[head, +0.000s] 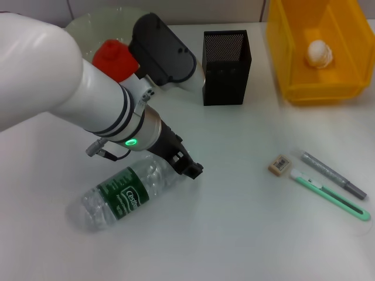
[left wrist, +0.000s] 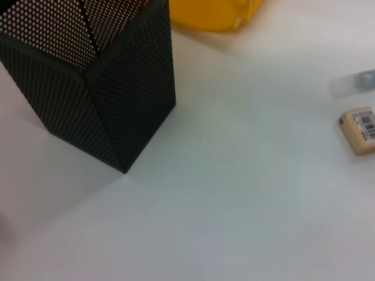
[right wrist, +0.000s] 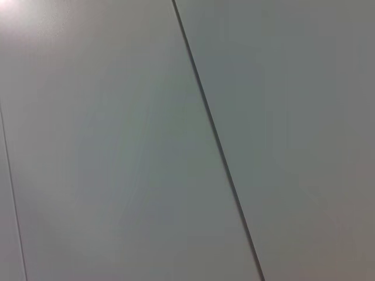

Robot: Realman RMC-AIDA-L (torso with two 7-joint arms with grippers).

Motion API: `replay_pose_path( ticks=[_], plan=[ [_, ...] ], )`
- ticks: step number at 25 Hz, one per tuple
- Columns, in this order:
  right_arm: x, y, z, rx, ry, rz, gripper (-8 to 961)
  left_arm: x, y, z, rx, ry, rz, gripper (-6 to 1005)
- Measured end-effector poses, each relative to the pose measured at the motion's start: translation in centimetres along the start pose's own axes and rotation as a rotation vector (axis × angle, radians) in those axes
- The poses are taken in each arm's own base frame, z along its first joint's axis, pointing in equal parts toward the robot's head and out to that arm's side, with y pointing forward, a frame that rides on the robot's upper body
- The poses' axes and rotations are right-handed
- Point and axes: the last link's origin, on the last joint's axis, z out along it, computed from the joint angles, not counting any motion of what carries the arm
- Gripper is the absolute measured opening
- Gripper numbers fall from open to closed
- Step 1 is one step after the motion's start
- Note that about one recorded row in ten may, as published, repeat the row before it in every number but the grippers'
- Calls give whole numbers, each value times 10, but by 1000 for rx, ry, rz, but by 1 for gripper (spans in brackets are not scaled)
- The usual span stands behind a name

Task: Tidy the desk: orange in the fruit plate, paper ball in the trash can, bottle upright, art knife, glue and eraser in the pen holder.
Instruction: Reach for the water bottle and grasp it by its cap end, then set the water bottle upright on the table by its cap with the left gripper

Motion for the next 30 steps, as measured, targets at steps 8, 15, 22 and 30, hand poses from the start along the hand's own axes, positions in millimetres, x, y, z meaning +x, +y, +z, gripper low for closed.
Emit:
replay_pose_path(
  ticks=[8,15,22,30],
  plan=[
    [1,-2,-4,11,4,1,588,-1,0,6,9,-30,17,738],
    [1,-3,-7,16,0,2,587,0,0,7,10,-32,24,617],
    [0,-3,-10,23,-7,4,587,3,1,3,11,-14,31,459],
    [0,-3,-10,20,-9,5,586,-5,-26,-41,-30,243,-124,436]
  ],
)
